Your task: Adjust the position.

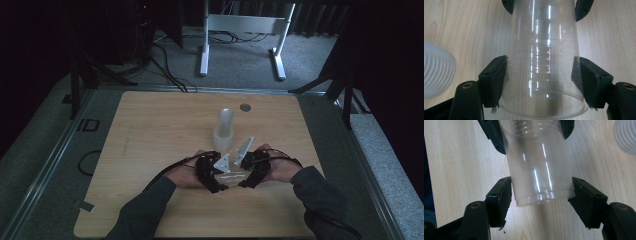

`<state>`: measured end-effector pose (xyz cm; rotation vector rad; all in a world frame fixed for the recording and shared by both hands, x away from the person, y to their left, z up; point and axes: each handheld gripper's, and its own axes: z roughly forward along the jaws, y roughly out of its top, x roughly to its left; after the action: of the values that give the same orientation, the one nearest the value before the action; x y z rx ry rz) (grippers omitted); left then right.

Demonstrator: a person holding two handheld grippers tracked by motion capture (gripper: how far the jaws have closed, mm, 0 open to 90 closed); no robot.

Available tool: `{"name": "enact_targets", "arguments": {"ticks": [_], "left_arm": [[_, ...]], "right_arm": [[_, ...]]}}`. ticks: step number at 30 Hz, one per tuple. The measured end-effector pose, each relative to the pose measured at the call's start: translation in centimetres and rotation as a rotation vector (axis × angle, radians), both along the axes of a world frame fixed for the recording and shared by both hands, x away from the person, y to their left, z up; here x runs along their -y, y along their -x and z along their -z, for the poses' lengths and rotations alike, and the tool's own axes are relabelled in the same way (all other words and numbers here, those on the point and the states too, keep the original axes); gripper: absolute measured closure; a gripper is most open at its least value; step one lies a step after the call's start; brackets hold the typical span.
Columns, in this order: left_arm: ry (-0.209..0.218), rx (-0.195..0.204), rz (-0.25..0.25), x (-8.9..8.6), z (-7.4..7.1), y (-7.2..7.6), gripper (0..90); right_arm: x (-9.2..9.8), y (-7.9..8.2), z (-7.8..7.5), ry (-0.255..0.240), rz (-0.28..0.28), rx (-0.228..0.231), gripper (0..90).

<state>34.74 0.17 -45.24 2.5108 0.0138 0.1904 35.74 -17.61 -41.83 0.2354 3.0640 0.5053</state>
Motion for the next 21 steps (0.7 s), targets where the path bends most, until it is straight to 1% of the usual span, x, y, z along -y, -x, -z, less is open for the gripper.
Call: {"name": "enact_targets", "arguments": {"ticks": [2,4,13,17,21], "left_arm": [[0.01,0.002,-0.001,0.05,-0.07,0.06,29.6],[0.006,0.006,0.003,0.12,-0.16,0.1,29.6],[0.001,0.006,0.008,0.28,-0.11,0.16,28.8],[0.0,0.006,0.0,0.26,-0.18,0.1,27.0],[0.008,0.002,-0.02,0.27,-0.23,0.01,24.2]], "right_arm": [[-0.04,0.04,0.14,0.01,0.001,-0.002,35.2],[-0.07,0.05,0.21,0.015,0.002,-0.002,35.3],[0.07,-0.04,0.28,0.008,0.001,-0.009,40.8],[0.14,-0.04,0.19,0.002,0.004,-0.007,41.6],[0.17,-0.02,0.15,-0.002,0.006,-0.005,41.8]]}}
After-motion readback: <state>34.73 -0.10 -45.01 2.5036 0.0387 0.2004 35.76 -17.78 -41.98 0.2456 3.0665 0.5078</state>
